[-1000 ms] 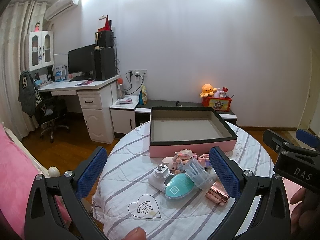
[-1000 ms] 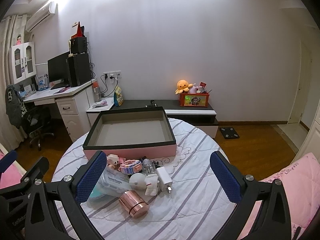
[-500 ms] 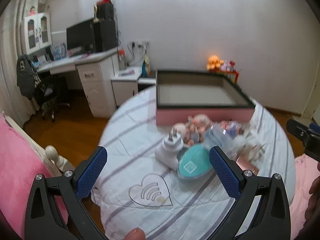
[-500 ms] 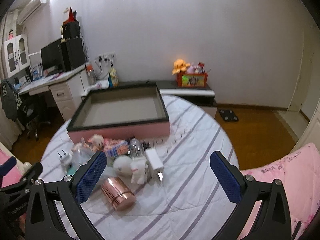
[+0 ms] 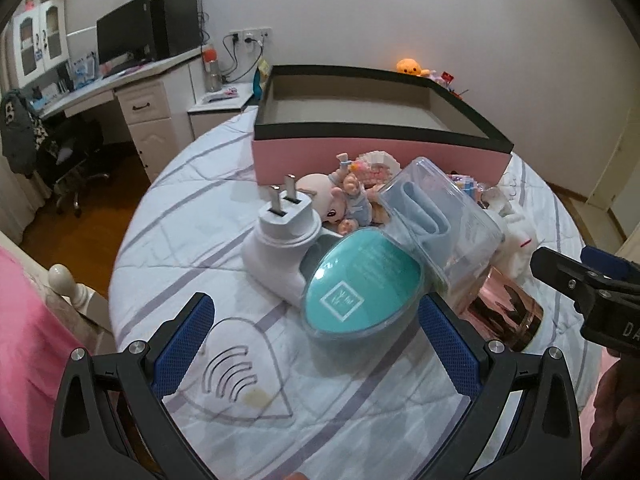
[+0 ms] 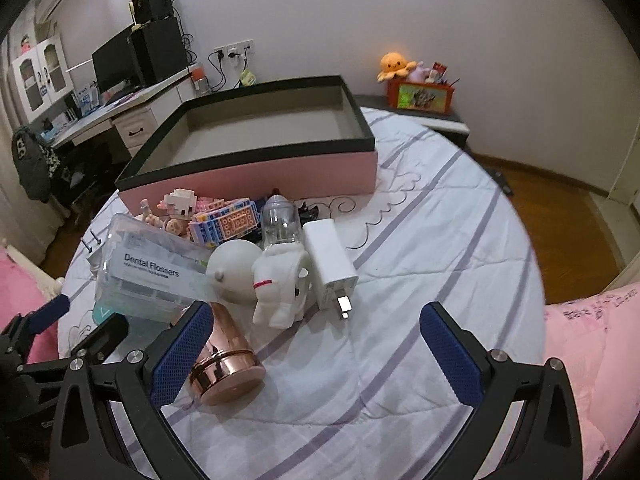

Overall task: Organize rigid objects
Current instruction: 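Grasp the teal-lidded oval case with the left tool while the right tool grasps the white elephant figure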

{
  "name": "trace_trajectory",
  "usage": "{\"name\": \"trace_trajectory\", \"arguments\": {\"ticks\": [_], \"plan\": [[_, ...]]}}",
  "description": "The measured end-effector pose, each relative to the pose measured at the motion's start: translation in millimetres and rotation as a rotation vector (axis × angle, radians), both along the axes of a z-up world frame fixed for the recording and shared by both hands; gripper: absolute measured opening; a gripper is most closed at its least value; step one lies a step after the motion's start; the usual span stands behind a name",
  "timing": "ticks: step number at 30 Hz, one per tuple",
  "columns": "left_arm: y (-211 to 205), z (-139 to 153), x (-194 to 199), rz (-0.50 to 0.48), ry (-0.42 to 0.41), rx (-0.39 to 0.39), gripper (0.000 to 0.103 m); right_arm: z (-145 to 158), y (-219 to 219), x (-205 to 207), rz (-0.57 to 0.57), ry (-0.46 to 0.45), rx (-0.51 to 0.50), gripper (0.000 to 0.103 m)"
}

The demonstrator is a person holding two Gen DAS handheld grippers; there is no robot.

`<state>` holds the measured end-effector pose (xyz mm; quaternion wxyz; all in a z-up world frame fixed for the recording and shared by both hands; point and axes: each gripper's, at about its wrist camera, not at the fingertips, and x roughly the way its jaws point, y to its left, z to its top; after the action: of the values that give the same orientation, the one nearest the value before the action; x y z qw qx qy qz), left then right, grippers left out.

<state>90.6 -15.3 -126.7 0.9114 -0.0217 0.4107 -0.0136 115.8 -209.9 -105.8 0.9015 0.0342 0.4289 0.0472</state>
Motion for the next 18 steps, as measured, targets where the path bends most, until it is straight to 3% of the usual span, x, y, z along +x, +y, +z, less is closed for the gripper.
{"name": "trace_trajectory", "arguments": {"ticks": [6, 8, 13, 16, 18], "plan": [[-9, -13, 21, -0.025, 0.046, -0.019, 0.103, 1, 9, 13, 0.072, -0.006, 0.029, 0.091], [-9, -19, 27, -0.028, 0.062, -0.038, 0.103, -3, 14, 19, 0.094, 0.001, 0.023, 0.082], [-7, -24, 32, -0.036, 0.073, -0.061, 0.100, -8, 26, 28, 0.134, 0.012, -0.014, 0.079], [-3, -24, 32, -0.043, 0.065, -0.074, 0.090, -13, 29, 31, 0.147, 0.016, -0.002, 0.075], [1, -22, 30, -0.048, 0.060, -0.086, 0.072, -14, 30, 32, 0.154, 0.014, 0.005, 0.073]]}}
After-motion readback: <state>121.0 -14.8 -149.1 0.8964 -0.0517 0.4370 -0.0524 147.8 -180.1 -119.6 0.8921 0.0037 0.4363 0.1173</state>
